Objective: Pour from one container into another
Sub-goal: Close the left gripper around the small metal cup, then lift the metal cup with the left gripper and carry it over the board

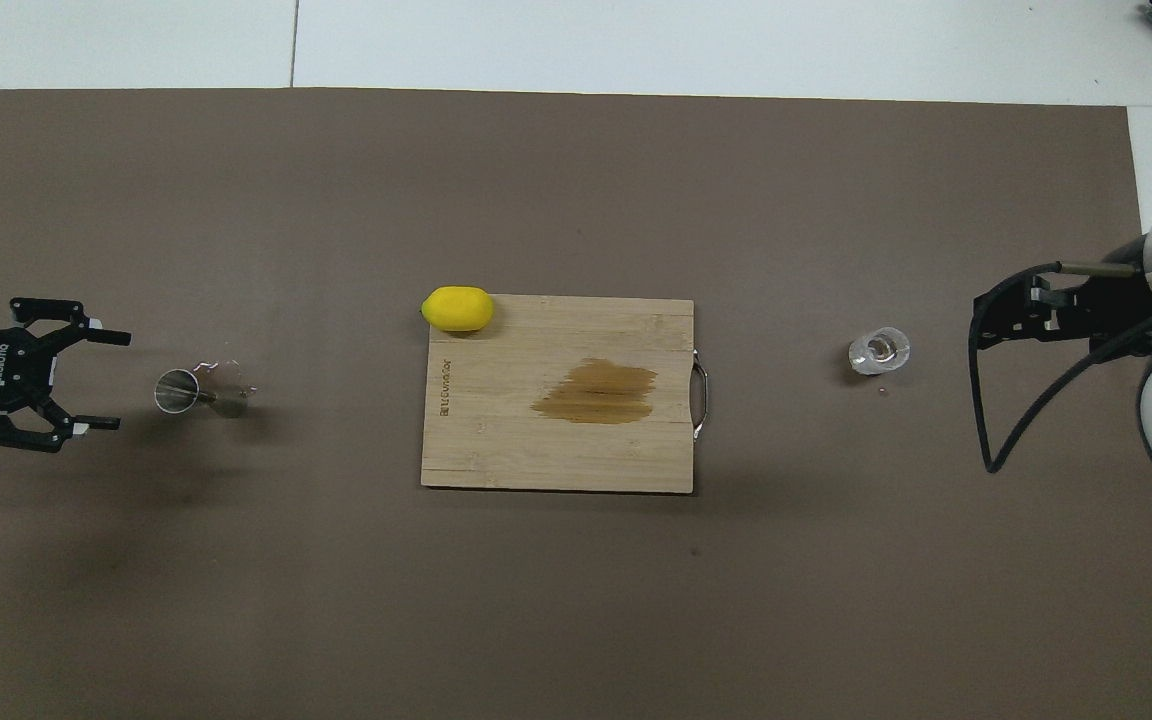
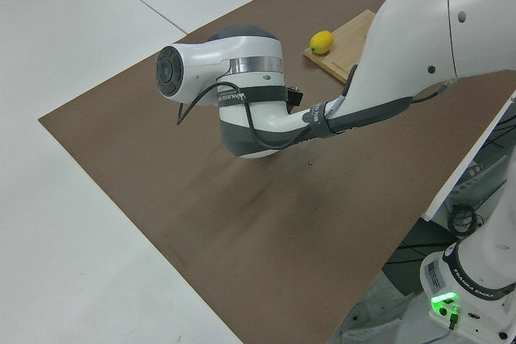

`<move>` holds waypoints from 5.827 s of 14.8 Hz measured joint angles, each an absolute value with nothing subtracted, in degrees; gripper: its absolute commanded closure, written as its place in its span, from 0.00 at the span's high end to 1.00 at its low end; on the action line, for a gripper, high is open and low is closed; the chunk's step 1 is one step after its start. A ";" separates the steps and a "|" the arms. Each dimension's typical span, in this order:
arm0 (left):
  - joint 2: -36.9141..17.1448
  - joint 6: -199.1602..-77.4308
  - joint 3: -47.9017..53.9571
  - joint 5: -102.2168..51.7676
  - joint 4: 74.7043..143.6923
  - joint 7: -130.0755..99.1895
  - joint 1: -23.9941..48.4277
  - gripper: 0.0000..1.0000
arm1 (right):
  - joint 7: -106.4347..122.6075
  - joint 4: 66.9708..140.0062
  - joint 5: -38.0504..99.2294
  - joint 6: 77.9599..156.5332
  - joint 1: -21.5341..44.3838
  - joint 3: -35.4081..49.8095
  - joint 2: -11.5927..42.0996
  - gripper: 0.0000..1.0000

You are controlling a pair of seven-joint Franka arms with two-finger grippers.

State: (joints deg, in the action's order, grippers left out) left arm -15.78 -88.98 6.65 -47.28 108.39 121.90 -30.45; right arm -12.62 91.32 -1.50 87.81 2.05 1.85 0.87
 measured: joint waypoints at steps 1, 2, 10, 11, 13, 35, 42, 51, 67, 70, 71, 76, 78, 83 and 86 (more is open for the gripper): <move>-15.90 -88.78 6.65 -49.45 109.36 123.01 -31.09 1.00 | -12.62 91.32 -1.50 87.81 2.05 1.85 0.87 1.00; -15.98 -88.66 6.64 -51.54 110.57 123.69 -31.48 1.00 | -12.62 91.32 -1.50 87.81 2.05 1.85 0.87 1.00; -20.20 -87.26 6.69 -56.35 116.23 144.13 -32.59 1.00 | -12.62 91.32 -1.50 87.82 2.05 1.85 0.87 1.00; -21.04 -87.01 6.66 -56.51 116.24 145.79 -32.87 1.00 | -12.62 91.32 -1.50 87.82 2.05 1.85 0.87 1.00; -22.17 -85.88 6.67 -56.68 116.25 147.12 -33.15 1.00 | -12.62 91.32 -1.50 87.82 2.05 1.85 0.87 1.00; -23.62 -86.20 6.92 -66.96 120.07 141.09 -33.86 1.00 | -12.62 91.32 -1.50 87.82 2.05 1.85 0.87 1.00; -23.61 -83.69 6.92 -67.14 119.53 137.41 -33.34 1.00 | -12.62 91.32 -1.50 87.81 2.05 1.85 0.87 1.00; -23.61 -83.29 6.90 -67.17 119.46 137.36 -33.34 0.86 | -12.62 91.32 -1.50 87.82 2.05 1.85 0.87 1.00; -23.62 -82.90 6.67 -67.19 118.75 137.41 -33.39 0.00 | -12.62 91.32 -1.50 87.82 2.05 1.85 0.87 1.00; -23.62 -82.90 6.74 -67.19 118.22 137.38 -33.32 0.00 | -12.62 91.32 -1.50 87.81 2.05 1.85 0.87 1.00; -23.62 -82.88 6.88 -67.19 118.02 137.35 -33.12 0.00 | -12.62 91.32 -1.50 87.82 2.05 1.85 0.87 1.00; -23.62 -82.90 7.09 -68.15 116.49 131.56 -28.50 0.00 | -12.62 91.32 -1.50 87.82 2.05 1.85 0.87 1.00; -23.62 -82.91 7.13 -68.84 116.27 129.82 -26.82 0.00 | -12.62 91.32 -1.50 87.82 2.05 1.85 0.87 1.00; -23.62 -82.91 7.24 -71.35 116.13 125.03 -22.78 0.00 | -12.62 91.32 -1.50 87.82 2.05 1.85 0.87 1.00; -23.68 -83.15 7.30 -74.60 116.18 123.52 -19.57 0.00 | -12.62 91.32 -1.50 87.82 2.05 1.85 0.87 1.00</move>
State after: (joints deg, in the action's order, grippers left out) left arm -23.68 -83.15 7.30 -74.60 116.18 123.52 -19.57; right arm -12.62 91.32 -1.50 87.82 2.05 1.85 0.87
